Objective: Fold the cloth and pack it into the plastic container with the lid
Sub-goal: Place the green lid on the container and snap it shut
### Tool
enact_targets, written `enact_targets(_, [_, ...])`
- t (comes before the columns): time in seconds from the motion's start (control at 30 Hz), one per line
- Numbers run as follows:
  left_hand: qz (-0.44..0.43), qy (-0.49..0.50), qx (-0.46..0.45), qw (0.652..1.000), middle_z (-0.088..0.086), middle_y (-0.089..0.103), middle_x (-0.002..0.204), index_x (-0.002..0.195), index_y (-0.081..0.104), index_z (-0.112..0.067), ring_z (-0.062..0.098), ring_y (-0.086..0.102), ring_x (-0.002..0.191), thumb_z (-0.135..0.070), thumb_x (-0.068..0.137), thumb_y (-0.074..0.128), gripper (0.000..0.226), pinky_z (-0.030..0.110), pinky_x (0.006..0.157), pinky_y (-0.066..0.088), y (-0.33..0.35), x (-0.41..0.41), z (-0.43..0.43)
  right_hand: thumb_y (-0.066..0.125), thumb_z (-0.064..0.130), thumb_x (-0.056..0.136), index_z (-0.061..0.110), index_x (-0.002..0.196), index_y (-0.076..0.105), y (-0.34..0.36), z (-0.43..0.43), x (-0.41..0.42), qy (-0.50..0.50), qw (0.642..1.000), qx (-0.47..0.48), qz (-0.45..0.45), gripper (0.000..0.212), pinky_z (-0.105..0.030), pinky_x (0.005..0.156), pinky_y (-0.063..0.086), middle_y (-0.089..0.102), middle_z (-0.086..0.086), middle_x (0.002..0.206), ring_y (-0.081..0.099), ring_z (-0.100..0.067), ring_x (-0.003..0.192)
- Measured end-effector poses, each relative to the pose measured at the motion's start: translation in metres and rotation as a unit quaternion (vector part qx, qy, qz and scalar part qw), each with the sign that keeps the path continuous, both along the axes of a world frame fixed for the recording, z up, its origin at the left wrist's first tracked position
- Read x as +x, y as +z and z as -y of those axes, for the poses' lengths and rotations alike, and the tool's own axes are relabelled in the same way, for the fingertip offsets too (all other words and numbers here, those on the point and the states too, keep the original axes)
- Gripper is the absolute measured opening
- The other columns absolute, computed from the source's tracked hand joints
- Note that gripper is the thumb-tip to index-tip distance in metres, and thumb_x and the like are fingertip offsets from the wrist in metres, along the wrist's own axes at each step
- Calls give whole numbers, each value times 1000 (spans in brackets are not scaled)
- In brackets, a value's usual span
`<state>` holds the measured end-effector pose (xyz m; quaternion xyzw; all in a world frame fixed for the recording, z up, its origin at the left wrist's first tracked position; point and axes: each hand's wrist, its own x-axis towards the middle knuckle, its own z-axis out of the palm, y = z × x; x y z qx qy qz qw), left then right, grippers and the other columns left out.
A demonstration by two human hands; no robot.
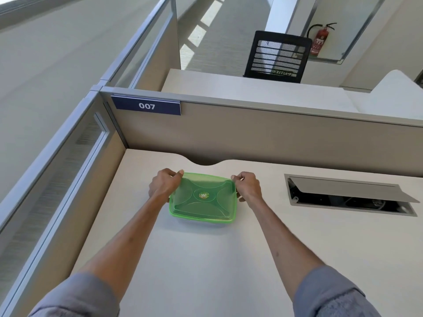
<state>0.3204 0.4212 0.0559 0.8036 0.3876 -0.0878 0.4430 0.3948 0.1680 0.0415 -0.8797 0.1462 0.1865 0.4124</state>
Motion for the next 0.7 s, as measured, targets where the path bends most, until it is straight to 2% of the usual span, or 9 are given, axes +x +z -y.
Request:
enact_targets(0.1, [-12,42,-92,995,21,73,129,130,71,-10,47,71,117,-44,103,73,43,66,96,65,-9,5,-6,65,37,107,10,100,65,-8,0,0,-58,987,127,-75,28,-36,63,54,73,-13,92,66,-29,70])
enact_targets(0.17, [-12,69,-146,987,23,71,130,129,70,-4,45,69,116,-34,103,76,40,65,98,63,-13,8,-9,65,37,107,5,110,69,-14,2,1,-75,980,153,-105,33,-36,65,51,71,-10,88,61,-26,70])
enact_targets(0.27, [-5,86,-194,977,19,71,125,126,70,2,34,69,94,-26,102,79,38,55,84,59,-15,11,-8,66,36,107,0,126,72,-20,2,0,-102,964,200,-143,41,-43,80,55,75,-12,100,65,-31,86])
enact_targets(0.33, [-7,83,-203,976,18,70,123,130,66,3,34,69,100,-24,102,80,41,54,82,56,-14,12,-9,68,34,106,-2,127,73,-23,2,0,-114,960,211,-143,42,-44,83,57,76,-13,102,66,-32,89])
enact_targets(0.4, [-11,74,-207,975,16,68,124,134,61,4,36,67,110,-23,102,80,46,54,80,55,-13,13,-11,69,32,106,-4,126,73,-23,2,1,-116,963,207,-128,42,-42,77,57,76,-13,100,66,-31,86])
enact_targets(0.47, [-15,72,-218,973,14,67,126,135,61,4,35,67,111,-24,101,80,48,55,80,56,-12,12,-13,70,30,105,-4,126,73,-22,3,0,-124,961,211,-127,41,-38,71,56,78,-14,102,67,-31,85])
enact_targets(0.53, [-14,76,-229,970,14,69,127,133,62,4,31,70,102,-24,101,81,46,53,76,58,-13,10,-13,71,30,105,-3,127,73,-20,3,-2,-140,957,217,-133,40,-36,67,55,79,-15,106,68,-30,84])
enact_targets(0.63, [3,93,-232,968,15,72,124,122,68,2,25,68,89,-23,100,82,36,46,60,53,-13,6,-10,72,28,104,-4,128,73,-18,0,-6,-166,950,233,-125,40,-35,64,53,76,-13,100,66,-28,76])
enact_targets(0.7, [19,102,-231,967,15,73,122,120,72,2,32,71,101,-23,98,84,36,49,72,57,-13,1,-8,73,30,103,-4,127,73,-19,0,-10,-174,948,239,-119,42,-35,63,52,77,-14,101,65,-29,75])
